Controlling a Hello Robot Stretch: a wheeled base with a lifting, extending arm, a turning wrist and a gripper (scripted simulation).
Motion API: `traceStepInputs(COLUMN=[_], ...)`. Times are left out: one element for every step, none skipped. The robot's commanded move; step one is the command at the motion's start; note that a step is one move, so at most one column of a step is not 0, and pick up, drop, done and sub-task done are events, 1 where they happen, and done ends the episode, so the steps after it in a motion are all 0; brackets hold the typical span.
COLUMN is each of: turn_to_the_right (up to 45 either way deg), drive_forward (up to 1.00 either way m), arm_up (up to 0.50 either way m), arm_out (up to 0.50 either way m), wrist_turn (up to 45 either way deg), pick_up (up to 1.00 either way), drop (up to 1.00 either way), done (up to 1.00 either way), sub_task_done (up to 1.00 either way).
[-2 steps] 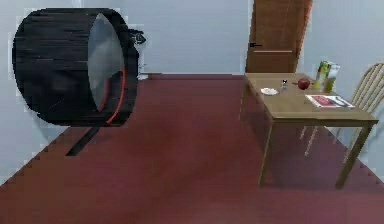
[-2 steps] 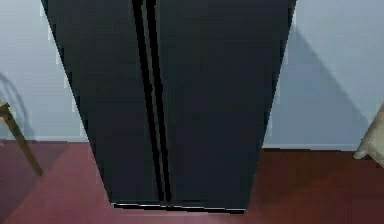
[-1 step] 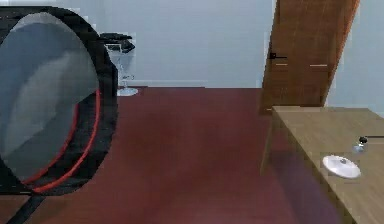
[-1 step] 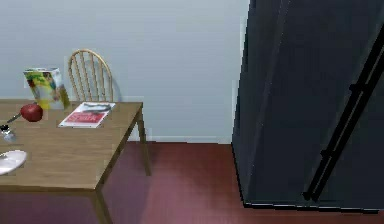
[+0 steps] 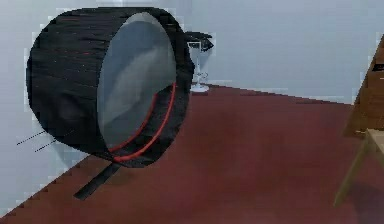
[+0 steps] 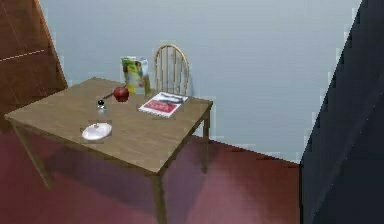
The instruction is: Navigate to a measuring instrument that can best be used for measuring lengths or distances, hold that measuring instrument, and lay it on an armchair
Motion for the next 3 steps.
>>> traceStepInputs(turn_to_the_right=[0.0, 21.0, 3.0], drive_forward=[0.1, 0.0, 0.0], arm_up=[0.0, 0.0, 0.0], arm_out=[0.0, 0.0, 0.0], wrist_turn=[0.0, 0.0, 0.0], pick_up=[0.0, 0.0, 0.0], drop=[0.0, 0.0, 0.0], done=[0.0, 0.0, 0.0], sub_task_done=[0.0, 0.0, 0.0])
